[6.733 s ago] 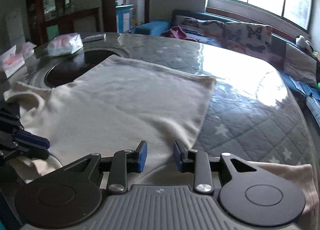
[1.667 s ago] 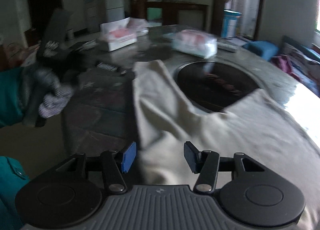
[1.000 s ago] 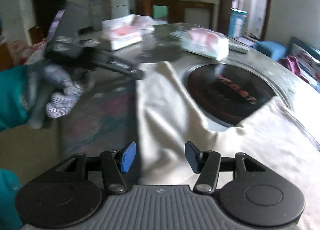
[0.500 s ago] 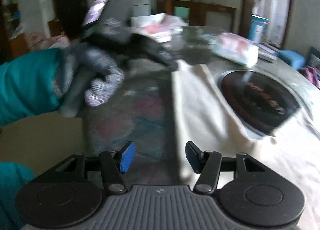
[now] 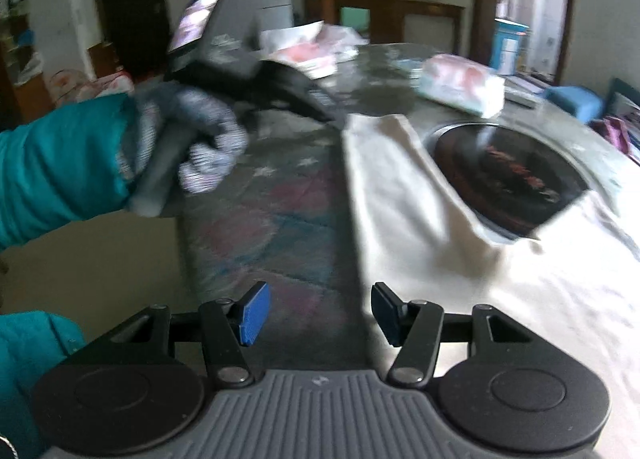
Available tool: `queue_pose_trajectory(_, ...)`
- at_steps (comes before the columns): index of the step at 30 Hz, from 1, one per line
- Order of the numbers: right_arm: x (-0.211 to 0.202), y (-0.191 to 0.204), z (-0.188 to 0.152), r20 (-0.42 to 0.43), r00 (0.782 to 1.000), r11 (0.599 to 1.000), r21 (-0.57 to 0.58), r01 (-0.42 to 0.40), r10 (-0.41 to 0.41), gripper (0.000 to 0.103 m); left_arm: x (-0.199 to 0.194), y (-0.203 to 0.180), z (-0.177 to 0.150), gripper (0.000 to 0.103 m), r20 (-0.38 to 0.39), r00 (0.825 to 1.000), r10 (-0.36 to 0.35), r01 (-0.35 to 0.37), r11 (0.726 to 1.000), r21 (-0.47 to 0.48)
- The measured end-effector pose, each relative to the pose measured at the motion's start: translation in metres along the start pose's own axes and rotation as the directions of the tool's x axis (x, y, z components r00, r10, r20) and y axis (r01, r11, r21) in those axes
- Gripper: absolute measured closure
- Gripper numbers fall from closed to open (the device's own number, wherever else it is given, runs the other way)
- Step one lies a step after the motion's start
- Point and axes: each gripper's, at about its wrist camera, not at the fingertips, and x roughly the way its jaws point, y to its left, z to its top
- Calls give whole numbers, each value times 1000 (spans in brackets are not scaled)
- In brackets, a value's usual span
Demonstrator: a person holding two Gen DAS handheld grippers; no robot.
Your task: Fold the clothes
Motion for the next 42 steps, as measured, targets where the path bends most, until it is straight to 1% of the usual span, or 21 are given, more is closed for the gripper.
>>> queue_pose_trajectory(2,0,-5,-2,-15,1000,1000,12,25,-25,46,-2,-2,-1,85,-5,1000,-9,9,1000,-3)
queue_pose_trajectory(4,3,-4,-5,-34,999,1000,18,7,-6,46,-2,-5,-3,76,-15,1000,-12,12,1000,-5)
queue_pose_trajectory(6,3,2,-8,-37,999,1000,-3,-20,20,44,-3,-7,-5,74,-20,1000,-16,15,1000,-9)
queue_pose_trajectory(8,1,10,-9,-32,998,998,-30,-47,46,44,-2,-9,-7,74,-25,1000,-13,13,1000,-10)
queue_pose_trajectory(13,-4,6,-4,1,1000,999,-16,-30,30,44,1,-11,-8,74,-32,999,-4,3,1000,-19)
queue_pose_trajectory(18,-8,-4,-1,15,1000,1000,13,10,-11,44,3,-13,-7,76,-26,1000,2,-2,1000,-24)
queue_pose_trajectory(22,-13,-6,-2,26,999,999,23,24,-24,44,5,-13,-7,78,-19,1000,6,-6,1000,-23)
queue_pose_trajectory(23,-14,-6,-3,29,999,999,25,26,-27,44,5,-13,-7,81,-18,1000,6,-6,1000,-26)
queue_pose_trajectory(25,-18,-6,-4,36,999,999,31,33,-34,45,6,-12,-7,90,-17,1000,2,-3,999,-34)
queue_pose_trajectory(27,-20,-8,-4,43,998,998,39,41,-43,45,7,-11,-6,95,-13,1000,-4,3,999,-42)
queue_pose_trajectory(28,-22,-9,-4,48,998,998,45,46,-48,45,6,-11,-6,97,-6,1000,-10,10,999,-46)
queue_pose_trajectory(30,-28,-12,-5,58,996,997,58,57,-61,45,4,-12,-5,99,10,1000,-25,25,998,-52)
queue_pose_trajectory(36,-38,-24,-7,82,991,989,109,96,-105,45,-12,-24,2,100,69,993,-92,95,995,-42)
queue_pose_trajectory(39,-45,-31,-9,95,987,984,139,116,-129,45,-24,-35,4,100,88,985,-148,150,988,-20)
queue_pose_trajectory(42,-54,-43,-11,110,980,973,184,141,-163,46,-38,-51,5,100,98,972,-213,213,977,9)
